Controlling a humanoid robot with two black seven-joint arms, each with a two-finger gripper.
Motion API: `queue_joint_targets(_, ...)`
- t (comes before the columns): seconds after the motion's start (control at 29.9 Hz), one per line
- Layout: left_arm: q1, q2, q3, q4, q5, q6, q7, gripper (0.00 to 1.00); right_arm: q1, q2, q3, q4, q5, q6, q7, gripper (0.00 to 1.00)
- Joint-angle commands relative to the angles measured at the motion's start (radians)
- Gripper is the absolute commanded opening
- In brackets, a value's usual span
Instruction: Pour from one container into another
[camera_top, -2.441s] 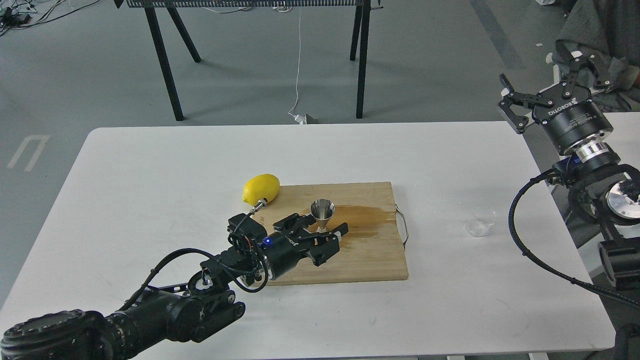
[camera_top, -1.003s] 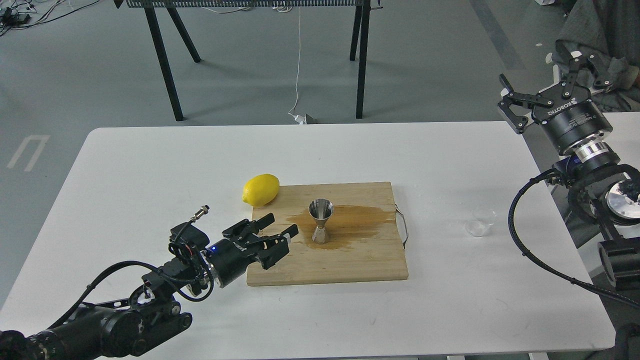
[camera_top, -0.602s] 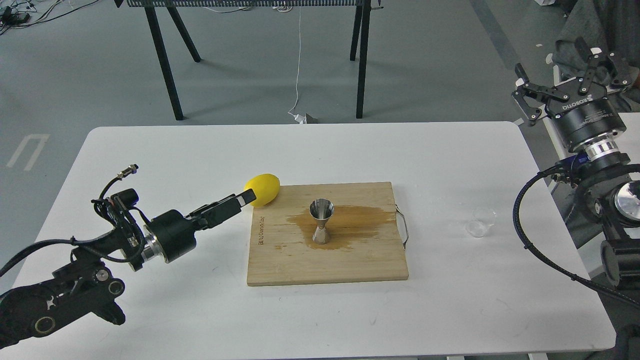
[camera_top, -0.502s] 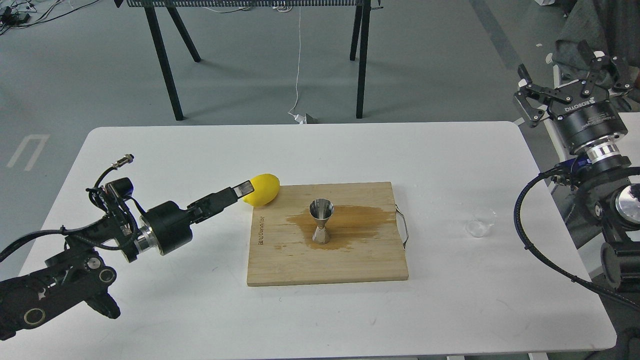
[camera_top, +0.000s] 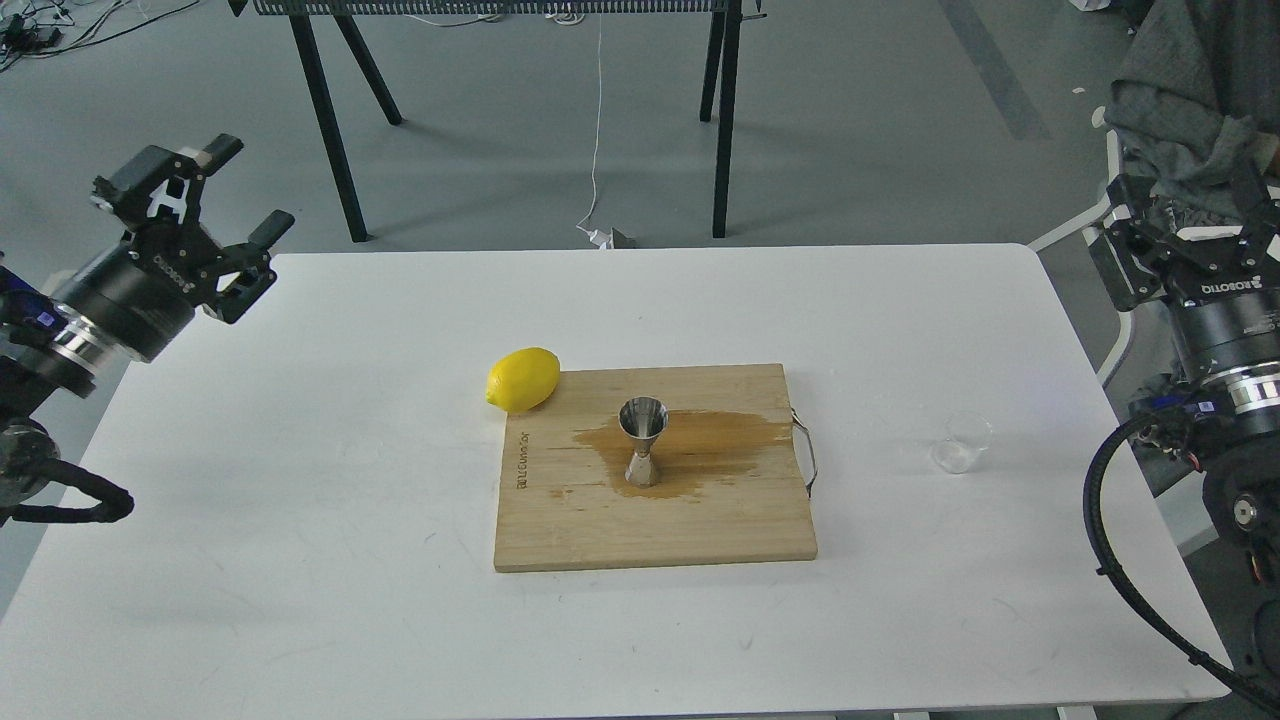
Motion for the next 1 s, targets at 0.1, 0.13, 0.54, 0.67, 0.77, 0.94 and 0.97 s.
queue_joint_targets(0.1, 0.014, -0.007, -0.010, 0.029, -0.207, 0.000, 0.000, 0.90, -0.236, -0.001, 0.065, 0.214, 0.055, -0.242, 0.005, 0.99)
queue_joint_targets(0.13, 0.020, -0.007, -0.008, 0.029, -0.244, 0.000, 0.000, 0.91, -0.253, -0.001, 0.066, 0.231, 0.055, -0.285, 0.007, 0.99)
queue_joint_targets(0.54, 0.037, -0.058, -0.005, 0.029, -0.345, 0.000, 0.000, 0.94, -0.296, 0.010, 0.013, 0.237, 0.024, -0.674, 0.037, 0.99)
queue_joint_targets(0.67, 0.043, -0.059, -0.004, 0.029, -0.345, 0.000, 0.000, 0.94, -0.284, 0.010, -0.035, 0.234, -0.022, -0.729, 0.051, 0.99)
queue_joint_targets(0.77, 0.043, -0.059, -0.005, 0.029, -0.345, 0.000, 0.000, 0.94, -0.258, 0.011, -0.070, 0.230, -0.048, -0.787, 0.063, 0.99)
queue_joint_targets(0.94, 0.045, -0.059, -0.004, 0.029, -0.345, 0.000, 0.000, 0.95, -0.207, 0.011, -0.124, 0.210, -0.067, -0.835, 0.085, 0.99)
queue_joint_targets(0.97, 0.047, -0.061, -0.004, 0.029, -0.345, 0.000, 0.000, 0.95, -0.196, 0.011, -0.134, 0.199, -0.067, -0.843, 0.086, 0.99)
